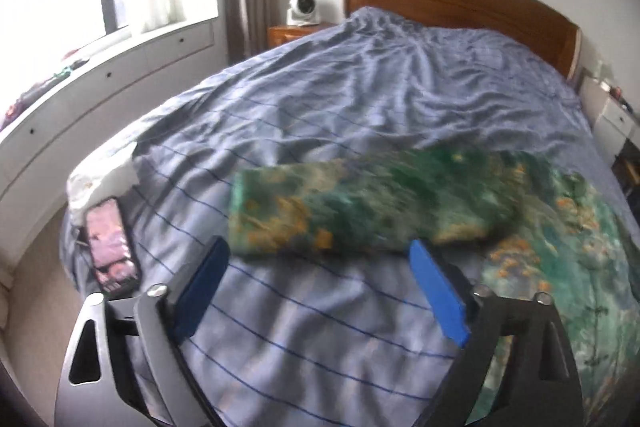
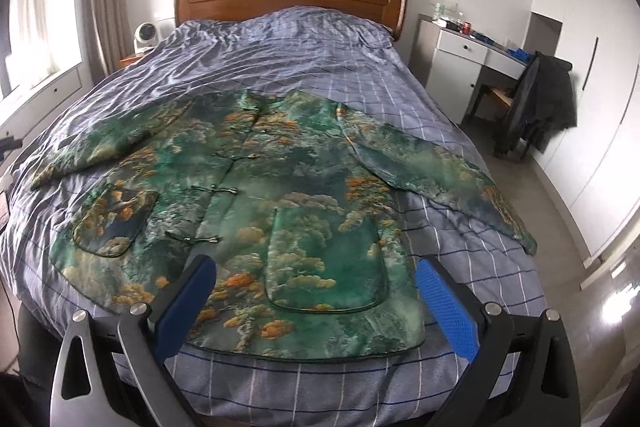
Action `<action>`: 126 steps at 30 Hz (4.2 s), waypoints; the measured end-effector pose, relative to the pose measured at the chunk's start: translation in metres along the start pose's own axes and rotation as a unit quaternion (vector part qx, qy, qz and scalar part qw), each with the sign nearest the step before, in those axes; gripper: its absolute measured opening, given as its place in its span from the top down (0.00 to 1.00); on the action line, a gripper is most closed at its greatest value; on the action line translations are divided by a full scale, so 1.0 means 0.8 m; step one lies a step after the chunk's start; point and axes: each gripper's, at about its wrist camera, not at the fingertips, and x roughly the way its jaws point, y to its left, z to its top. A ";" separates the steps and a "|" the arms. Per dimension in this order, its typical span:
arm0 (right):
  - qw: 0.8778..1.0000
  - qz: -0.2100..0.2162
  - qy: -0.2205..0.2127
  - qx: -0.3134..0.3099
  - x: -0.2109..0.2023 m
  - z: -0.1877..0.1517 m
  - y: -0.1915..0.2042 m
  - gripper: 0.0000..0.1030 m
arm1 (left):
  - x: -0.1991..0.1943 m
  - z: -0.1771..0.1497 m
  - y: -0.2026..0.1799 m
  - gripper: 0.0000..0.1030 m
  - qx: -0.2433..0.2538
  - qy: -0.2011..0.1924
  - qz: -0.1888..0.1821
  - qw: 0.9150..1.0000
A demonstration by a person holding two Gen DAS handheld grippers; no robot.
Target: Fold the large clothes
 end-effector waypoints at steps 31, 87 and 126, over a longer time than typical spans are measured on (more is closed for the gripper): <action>0.955 0.215 0.151 0.137 0.205 -0.107 -0.161 0.08 | 0.058 -0.174 -0.117 0.04 0.089 0.224 -0.188 0.952; 0.949 0.005 0.022 0.315 0.126 -0.003 -0.436 0.37 | -0.106 -0.094 -0.210 0.01 0.076 0.011 -0.148 0.986; 0.984 0.164 -0.062 -0.039 0.232 0.111 0.032 0.87 | -0.087 -0.138 -0.221 0.01 0.099 0.056 -0.149 0.982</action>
